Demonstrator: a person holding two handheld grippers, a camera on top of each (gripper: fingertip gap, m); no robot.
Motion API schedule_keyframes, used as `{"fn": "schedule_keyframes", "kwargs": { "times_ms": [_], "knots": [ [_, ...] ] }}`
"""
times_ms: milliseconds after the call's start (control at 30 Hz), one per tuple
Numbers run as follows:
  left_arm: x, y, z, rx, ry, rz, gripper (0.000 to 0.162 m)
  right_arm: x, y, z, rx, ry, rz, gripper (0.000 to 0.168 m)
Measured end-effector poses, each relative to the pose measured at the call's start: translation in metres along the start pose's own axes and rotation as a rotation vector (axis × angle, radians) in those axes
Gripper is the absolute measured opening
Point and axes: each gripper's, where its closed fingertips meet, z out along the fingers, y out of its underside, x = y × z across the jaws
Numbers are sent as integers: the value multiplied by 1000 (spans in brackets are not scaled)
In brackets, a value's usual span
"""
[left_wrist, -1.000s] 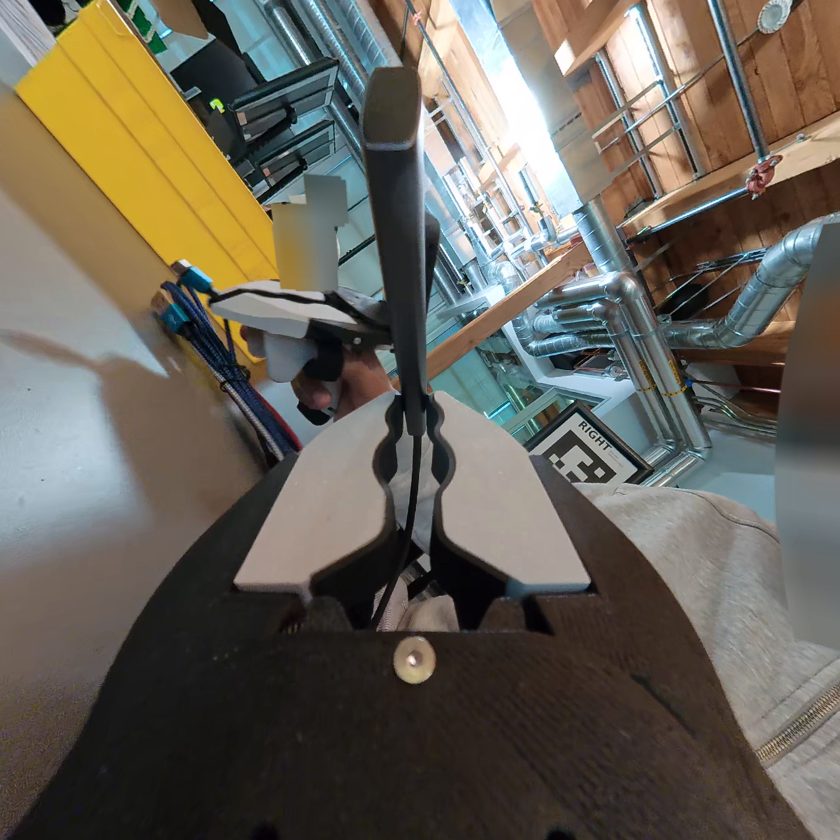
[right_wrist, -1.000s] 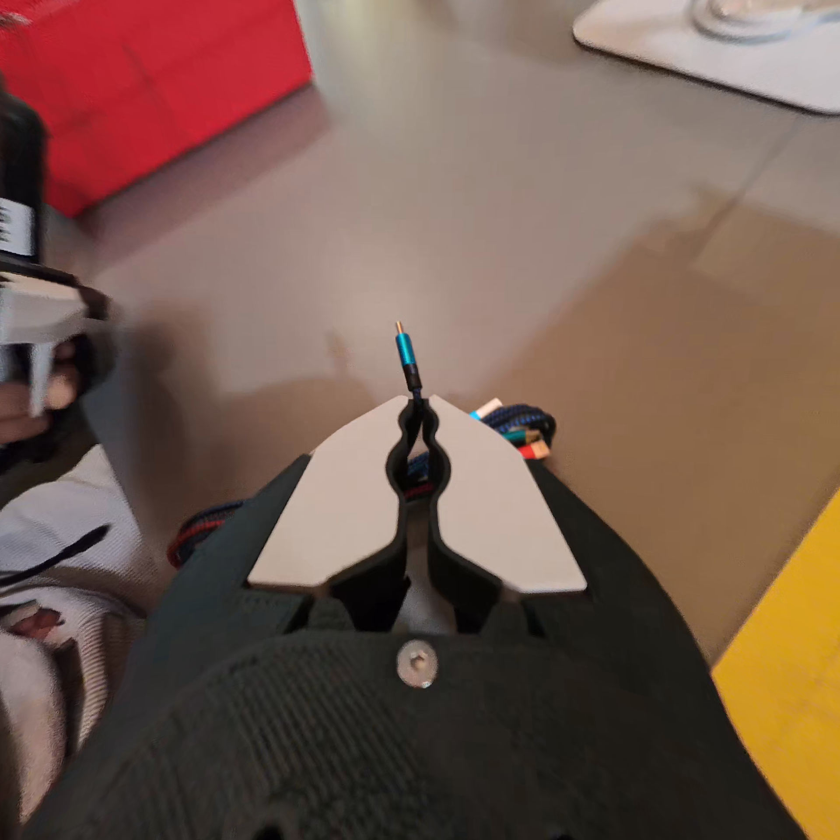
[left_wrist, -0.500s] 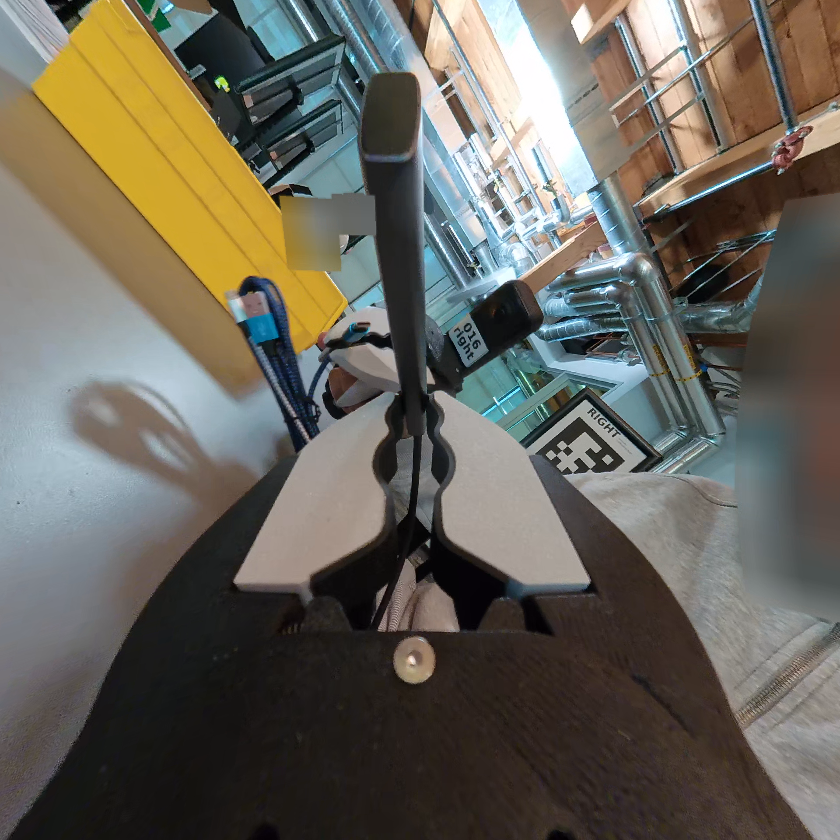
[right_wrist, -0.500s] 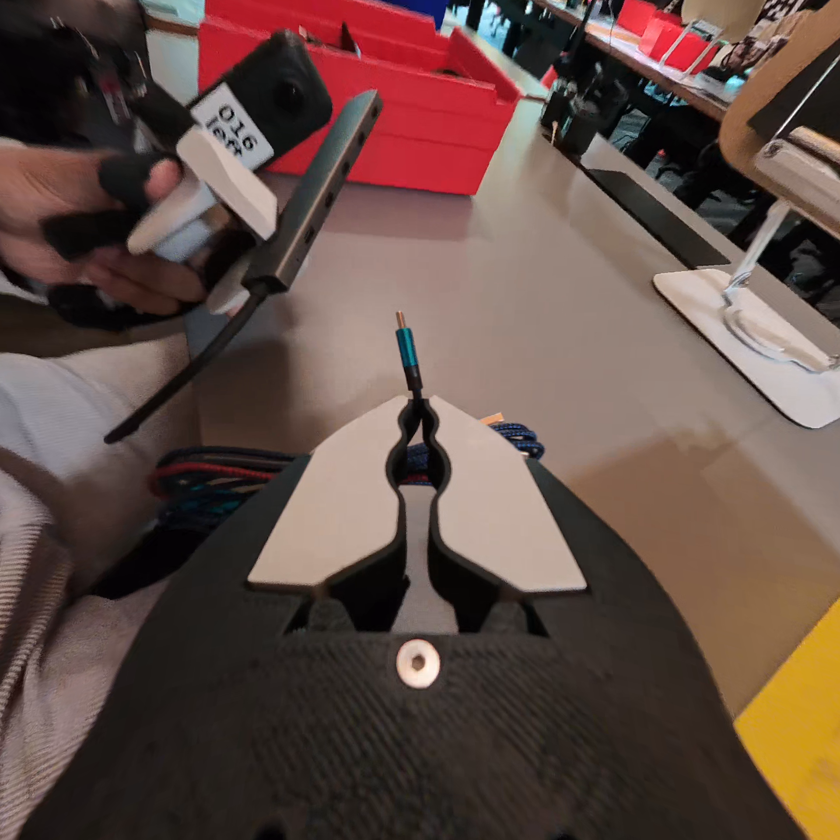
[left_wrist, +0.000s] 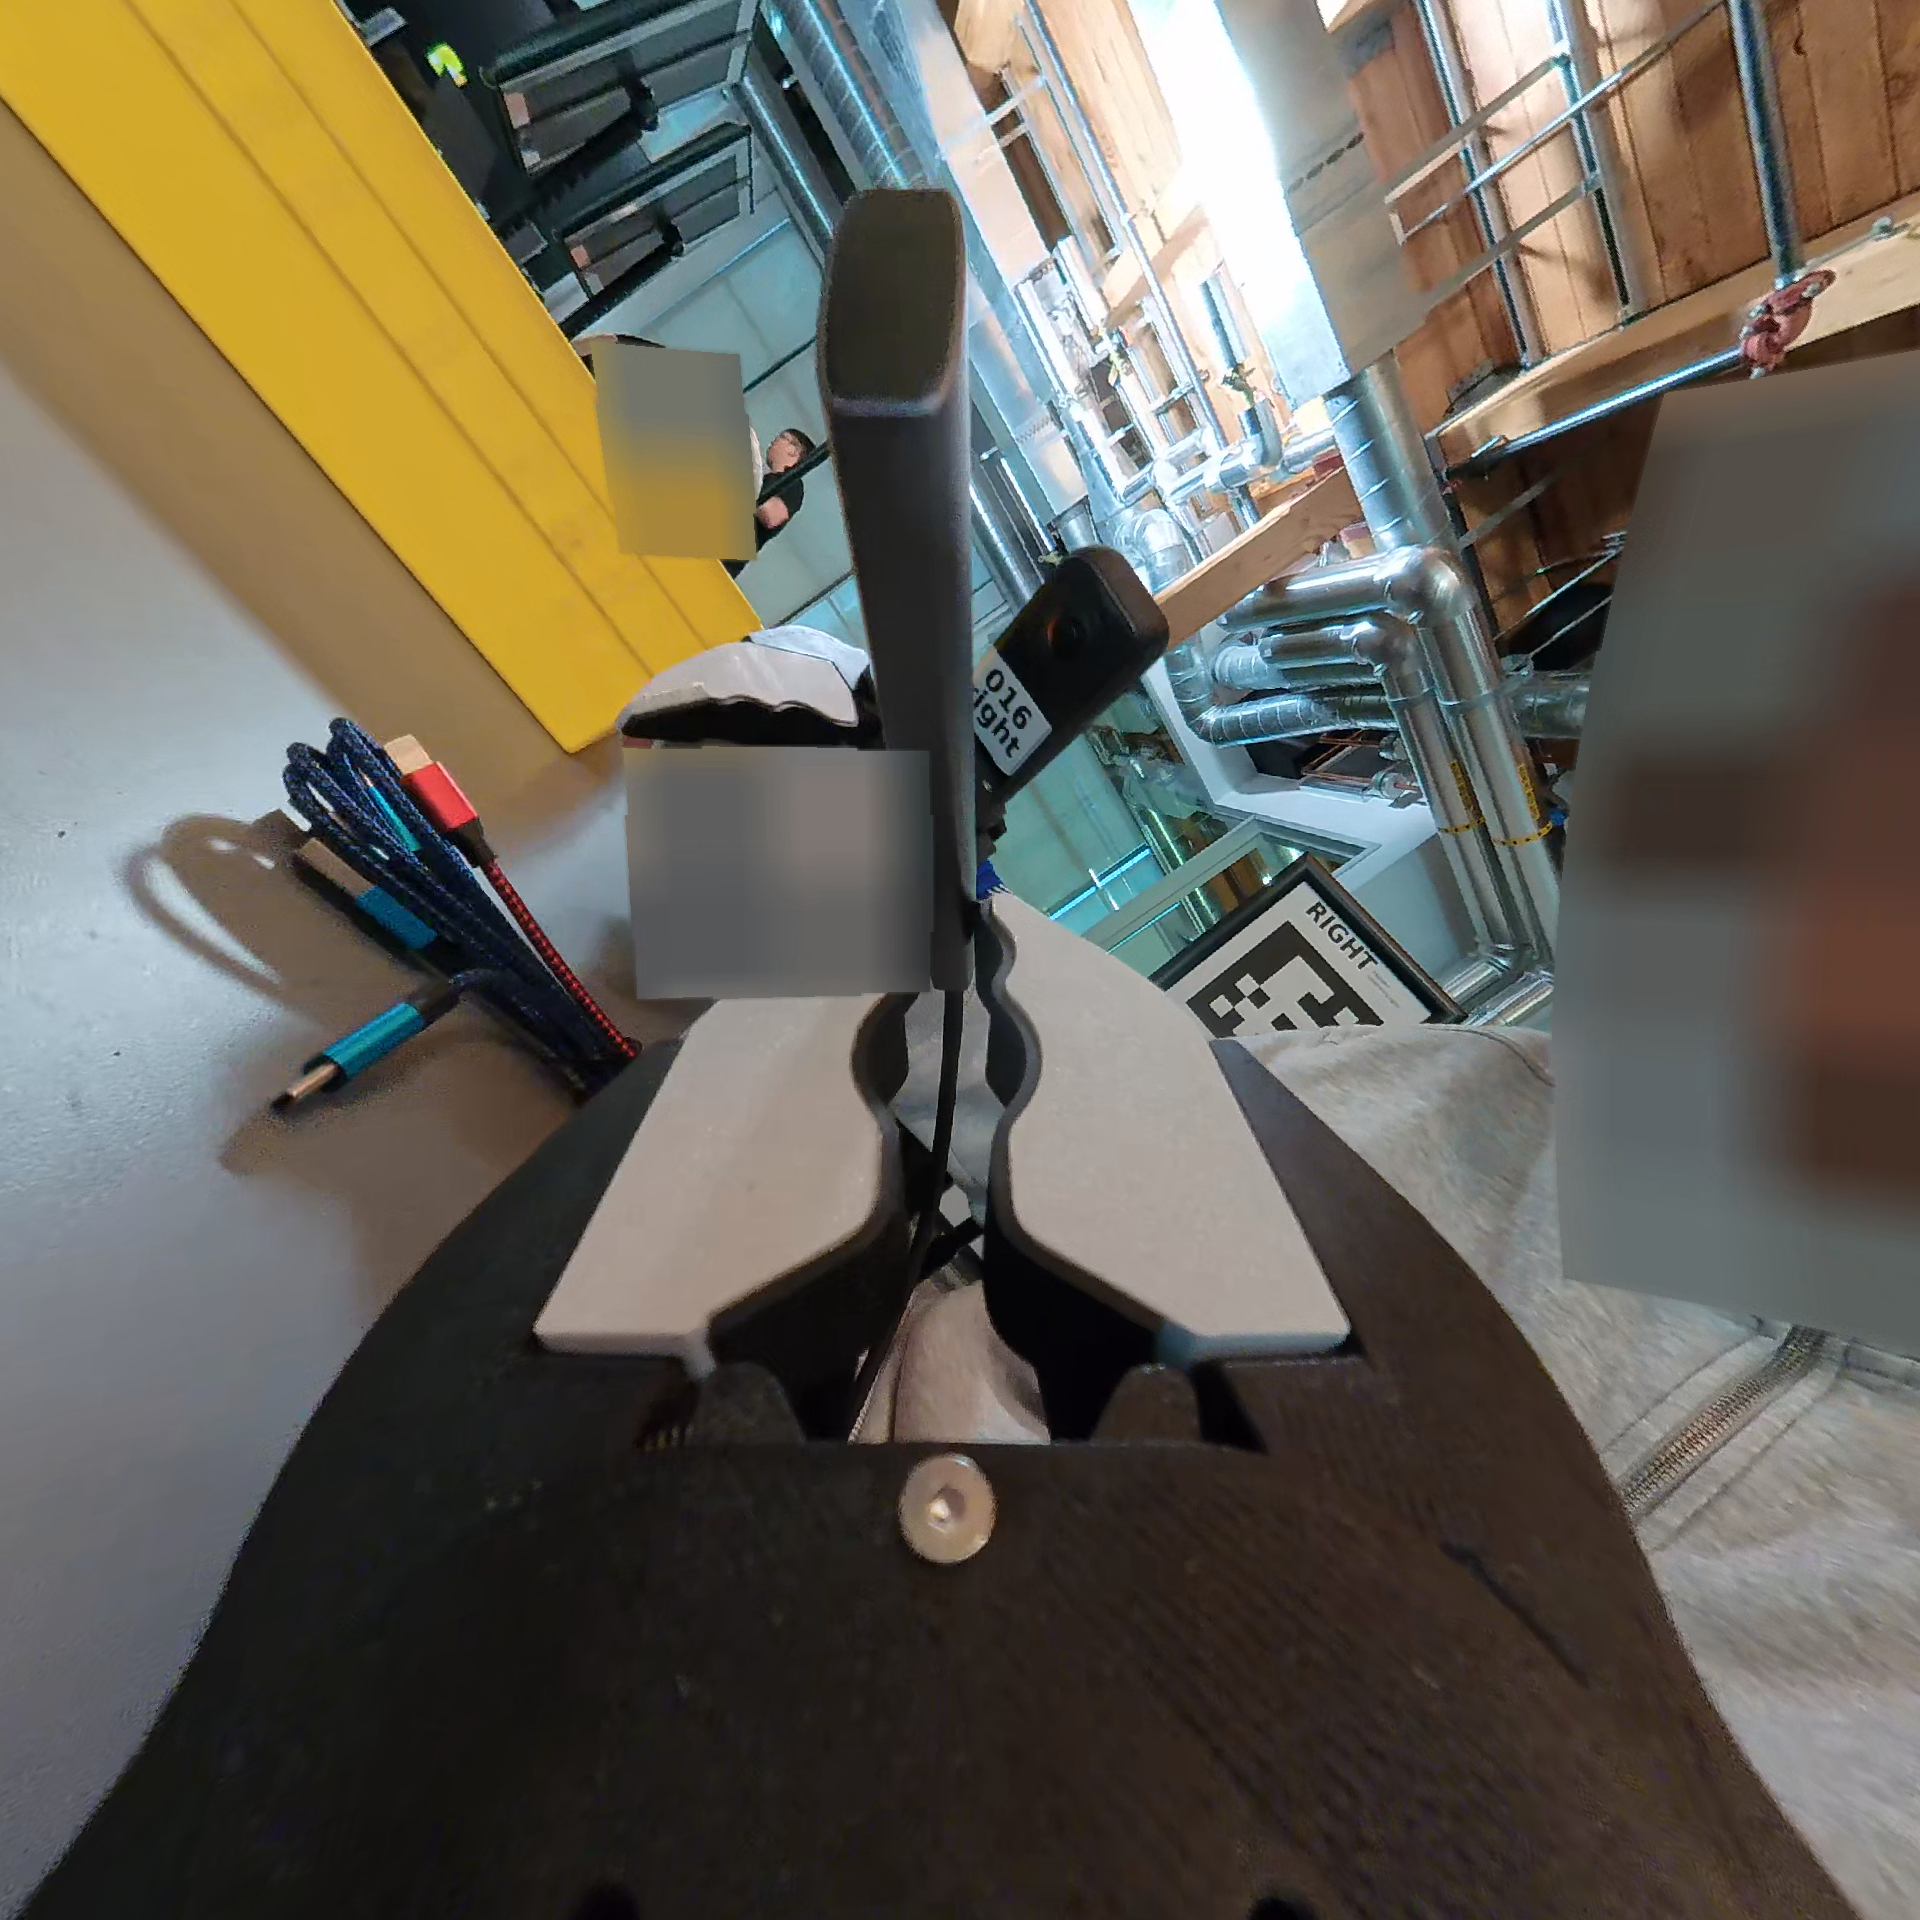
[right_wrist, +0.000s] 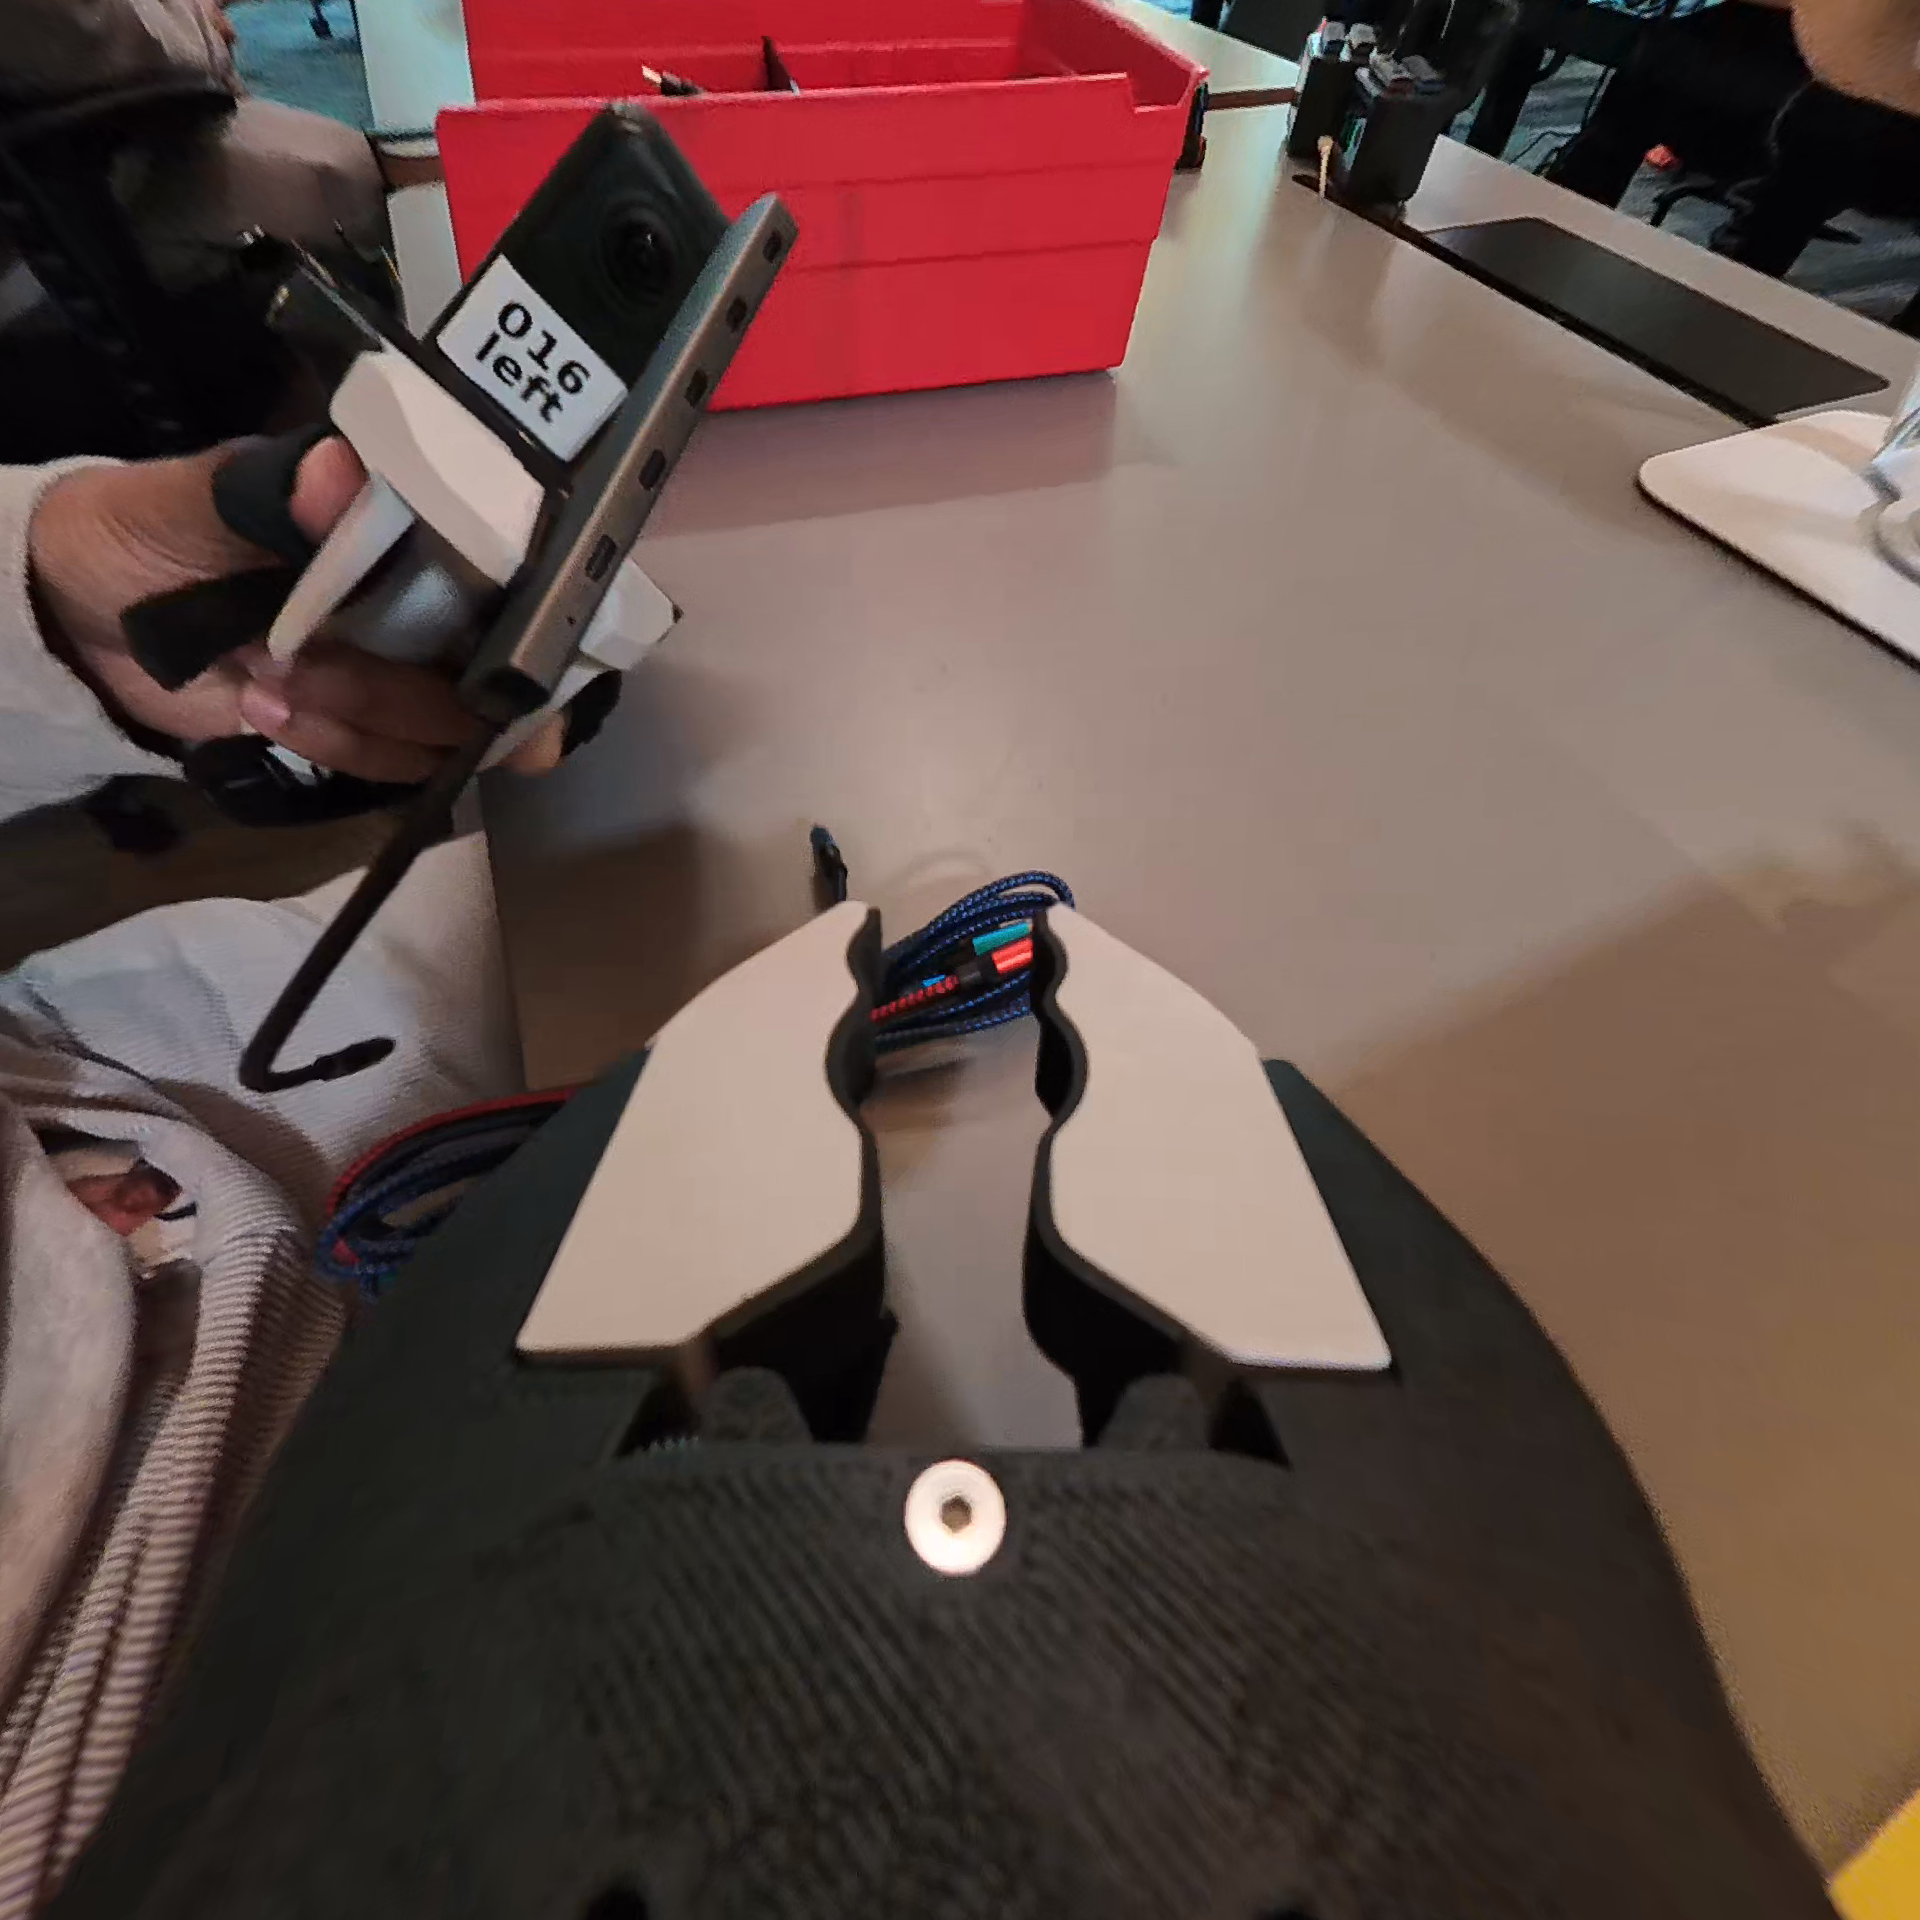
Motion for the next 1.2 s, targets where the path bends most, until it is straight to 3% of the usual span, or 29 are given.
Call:
{"fn": "schedule_keyframes", "kwargs": {
  "times_ms": [33, 233, 433, 500, 767, 1000, 1200],
  "knots": [
    [0, 0, -1, 0, -1, 0, 9, 0, -2, 0, 10, -9, 17, 27],
    [-8, -8, -17, -15, -108, 52, 9, -17, -10, 15, 23, -57, 32, 27],
    [-19, -7, -33, -91, -218, 111, 8, -30, 5, 53, -174, -1, -177, 27],
    [-21, -6, -36, -107, -226, 112, 8, -34, 14, 62, -255, -5, -179, 25],
    [-21, 3, -37, -188, -226, 129, 8, -34, 17, 73, -263, -163, 71, 34],
    [-21, 11, -33, -228, -218, 130, 8, -38, 15, 79, -317, -147, -108, 39],
    [-19, 8, -34, -215, -208, 132, 9, -45, 13, 86, -335, -202, -112, 27]
  ]
}}
